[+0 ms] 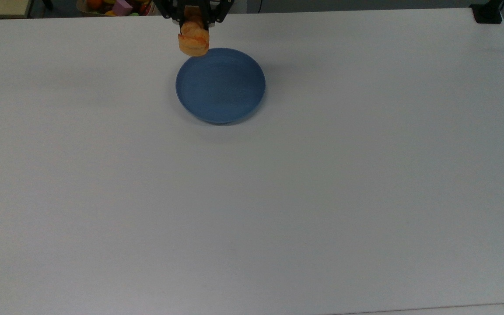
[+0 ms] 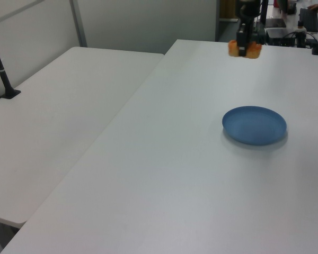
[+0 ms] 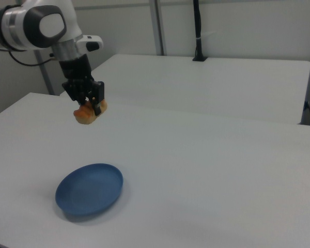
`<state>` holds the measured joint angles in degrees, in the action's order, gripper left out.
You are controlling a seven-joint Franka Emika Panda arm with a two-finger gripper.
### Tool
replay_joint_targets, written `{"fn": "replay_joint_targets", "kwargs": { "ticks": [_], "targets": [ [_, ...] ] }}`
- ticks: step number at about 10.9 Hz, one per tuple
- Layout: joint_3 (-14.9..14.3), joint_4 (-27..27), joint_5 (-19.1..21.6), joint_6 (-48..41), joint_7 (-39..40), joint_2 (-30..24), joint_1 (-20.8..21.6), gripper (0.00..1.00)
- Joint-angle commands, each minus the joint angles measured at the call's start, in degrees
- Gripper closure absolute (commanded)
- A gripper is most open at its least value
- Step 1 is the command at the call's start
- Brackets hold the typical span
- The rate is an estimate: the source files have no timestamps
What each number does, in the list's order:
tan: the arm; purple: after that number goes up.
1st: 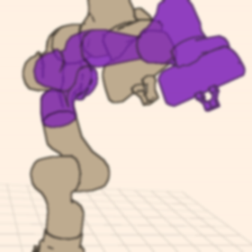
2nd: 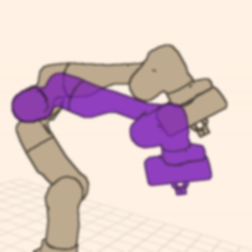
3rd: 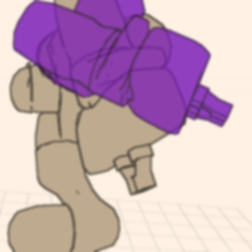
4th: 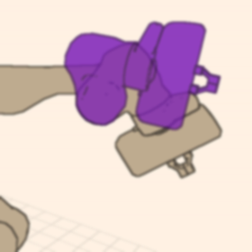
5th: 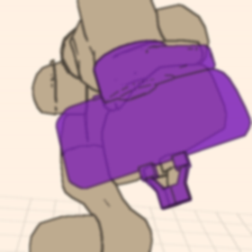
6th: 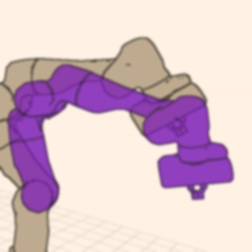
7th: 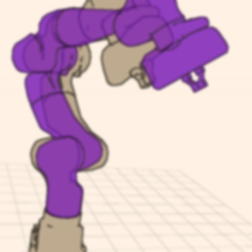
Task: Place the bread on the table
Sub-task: 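Carry the bread roll away from the plate across the table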
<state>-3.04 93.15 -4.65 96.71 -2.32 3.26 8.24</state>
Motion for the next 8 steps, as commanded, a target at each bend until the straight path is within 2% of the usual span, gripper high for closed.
{"fn": "replay_joint_targets", "kwargs": {
  "ticks": [1, 4, 7, 8],
  "targets": [
    [0.1, -8.1, 1.7, 0.1, 2.7, 7.4, 0.1, 0.58],
    [-0.2, -8.6, 6.2, 11.7, 2.6, 10.7, -0.1, 0.58],
    [-0.2, -8.9, 6.3, 25.8, 2.1, 17.0, 0.3, 0.58],
    [0.0, -10.8, 6.4, 28.9, 2.1, 20.2, 0.3, 0.58]
  ]
}}
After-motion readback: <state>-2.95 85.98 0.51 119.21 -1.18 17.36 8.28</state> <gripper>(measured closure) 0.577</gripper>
